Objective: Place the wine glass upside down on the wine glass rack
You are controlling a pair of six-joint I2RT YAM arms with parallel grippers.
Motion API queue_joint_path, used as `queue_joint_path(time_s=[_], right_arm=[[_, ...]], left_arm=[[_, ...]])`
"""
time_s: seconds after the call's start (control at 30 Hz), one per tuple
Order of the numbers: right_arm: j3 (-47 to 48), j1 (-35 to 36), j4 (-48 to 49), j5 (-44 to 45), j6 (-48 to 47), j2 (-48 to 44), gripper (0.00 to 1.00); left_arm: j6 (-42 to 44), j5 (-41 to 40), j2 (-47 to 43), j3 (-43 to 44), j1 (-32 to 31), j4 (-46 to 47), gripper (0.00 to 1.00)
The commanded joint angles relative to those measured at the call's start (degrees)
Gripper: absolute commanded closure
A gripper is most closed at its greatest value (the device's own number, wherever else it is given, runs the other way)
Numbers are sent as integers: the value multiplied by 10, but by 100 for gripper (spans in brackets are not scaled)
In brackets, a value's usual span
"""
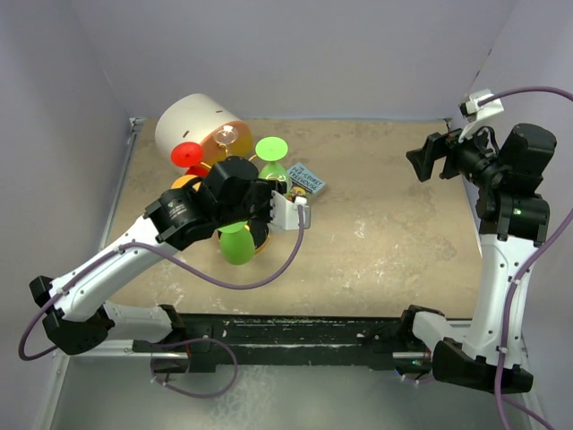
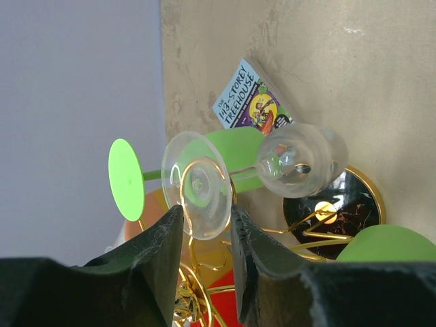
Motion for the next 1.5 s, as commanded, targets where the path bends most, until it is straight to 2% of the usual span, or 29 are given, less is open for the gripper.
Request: queue_joint_path(time_s=[0.0, 0.2, 0.43, 0.6, 0.8, 0.87, 0.97, 1.13, 1.27, 1.47], right_arm=[[3, -4, 20, -12, 7, -7, 8], [3, -4, 22, -12, 7, -7, 8], [26, -4, 6, 10, -12, 5, 8], [60, -5, -18, 47, -50, 27, 8], [58, 0, -67, 4, -99, 58, 11], [54, 15, -68, 23, -104, 64, 11], [37, 61, -47, 102, -103, 65, 9], [21, 108, -8, 252, -92, 65, 0], [-7, 108, 44, 336, -87, 39, 0], [-60, 105, 139, 337, -49, -41, 0]], left_arm=[[-12, 21, -20, 22, 3, 4, 62], [-9, 30, -26, 19, 5, -6, 59], [-49, 100, -46, 58, 22, -38, 46], [-97, 152, -67, 82, 67, -43, 33], [-179, 152, -97, 84, 159, -5, 19], [-223, 128, -106, 89, 201, 26, 10], [-281, 70, -116, 85, 280, 80, 0], [-356, -6, -138, 39, 408, 137, 1], [-417, -29, -175, -17, 497, 186, 1], [-450, -24, -233, -68, 552, 233, 1]])
